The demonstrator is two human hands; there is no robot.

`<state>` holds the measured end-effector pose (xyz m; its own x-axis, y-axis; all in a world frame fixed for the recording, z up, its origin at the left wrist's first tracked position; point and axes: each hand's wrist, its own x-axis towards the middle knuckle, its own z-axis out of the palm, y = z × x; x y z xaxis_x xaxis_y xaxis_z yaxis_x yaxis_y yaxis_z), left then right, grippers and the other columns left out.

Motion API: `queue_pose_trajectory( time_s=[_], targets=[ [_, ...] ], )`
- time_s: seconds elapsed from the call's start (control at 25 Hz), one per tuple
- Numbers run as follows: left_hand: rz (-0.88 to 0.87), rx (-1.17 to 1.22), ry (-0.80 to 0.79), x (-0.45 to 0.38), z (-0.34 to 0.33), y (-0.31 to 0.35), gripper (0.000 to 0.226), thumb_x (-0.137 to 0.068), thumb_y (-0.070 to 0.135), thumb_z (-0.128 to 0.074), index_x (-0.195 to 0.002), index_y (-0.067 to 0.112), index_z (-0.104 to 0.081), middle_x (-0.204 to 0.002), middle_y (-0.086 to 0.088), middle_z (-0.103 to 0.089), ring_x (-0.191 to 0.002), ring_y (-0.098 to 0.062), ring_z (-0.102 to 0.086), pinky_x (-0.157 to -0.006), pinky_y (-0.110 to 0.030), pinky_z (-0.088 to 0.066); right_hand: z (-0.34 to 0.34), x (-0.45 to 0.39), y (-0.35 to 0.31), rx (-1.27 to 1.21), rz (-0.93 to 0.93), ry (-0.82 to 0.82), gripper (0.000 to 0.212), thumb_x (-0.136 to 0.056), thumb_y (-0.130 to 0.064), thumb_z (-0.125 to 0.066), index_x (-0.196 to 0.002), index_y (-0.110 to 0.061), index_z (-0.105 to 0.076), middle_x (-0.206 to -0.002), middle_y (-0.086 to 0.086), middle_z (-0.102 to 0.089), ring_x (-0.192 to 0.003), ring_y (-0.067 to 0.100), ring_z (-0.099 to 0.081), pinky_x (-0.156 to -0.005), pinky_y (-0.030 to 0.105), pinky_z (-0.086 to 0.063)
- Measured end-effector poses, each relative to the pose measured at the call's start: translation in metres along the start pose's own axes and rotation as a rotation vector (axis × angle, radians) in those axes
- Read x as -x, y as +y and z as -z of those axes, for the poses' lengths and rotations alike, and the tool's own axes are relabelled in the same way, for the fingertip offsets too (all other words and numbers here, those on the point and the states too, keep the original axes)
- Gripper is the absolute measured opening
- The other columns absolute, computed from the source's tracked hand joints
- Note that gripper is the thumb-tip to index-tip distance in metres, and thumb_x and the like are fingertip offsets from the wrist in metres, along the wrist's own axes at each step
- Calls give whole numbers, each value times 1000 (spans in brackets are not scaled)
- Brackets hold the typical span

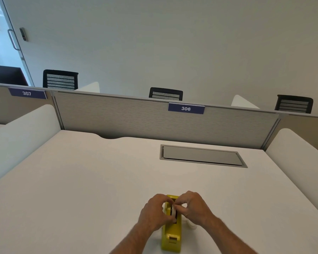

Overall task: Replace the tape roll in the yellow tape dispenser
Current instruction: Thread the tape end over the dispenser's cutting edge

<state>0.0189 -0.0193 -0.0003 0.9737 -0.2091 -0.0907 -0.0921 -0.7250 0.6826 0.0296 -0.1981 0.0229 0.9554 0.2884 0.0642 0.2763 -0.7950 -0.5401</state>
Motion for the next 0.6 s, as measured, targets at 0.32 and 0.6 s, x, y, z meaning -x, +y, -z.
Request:
queue_pose_trajectory(
  time_s=[0.32,0.6],
  targets=[
    [19,15,-2,0,-1,0,58,-64,48,-89,-114,42,-61,-134,18,-53,-113,-11,-57,-96,-30,-54,3,-5,-2,1,-16,-32,13,-84,-34,-69,-94,-31,-77,-90,-11,-74,-86,9,-58,-76,26,-50],
    [-2,48,-19,0,1,-1,60,-61,49,-87,-116,42,-62,-128,20,-52,-112,-9,-56,-96,-31,-54,3,-1,-1,85,47,-73,34,-68,-51,-64,-94,-31,-75,-92,-15,-71,-88,5,-54,-79,31,-51]
  ],
)
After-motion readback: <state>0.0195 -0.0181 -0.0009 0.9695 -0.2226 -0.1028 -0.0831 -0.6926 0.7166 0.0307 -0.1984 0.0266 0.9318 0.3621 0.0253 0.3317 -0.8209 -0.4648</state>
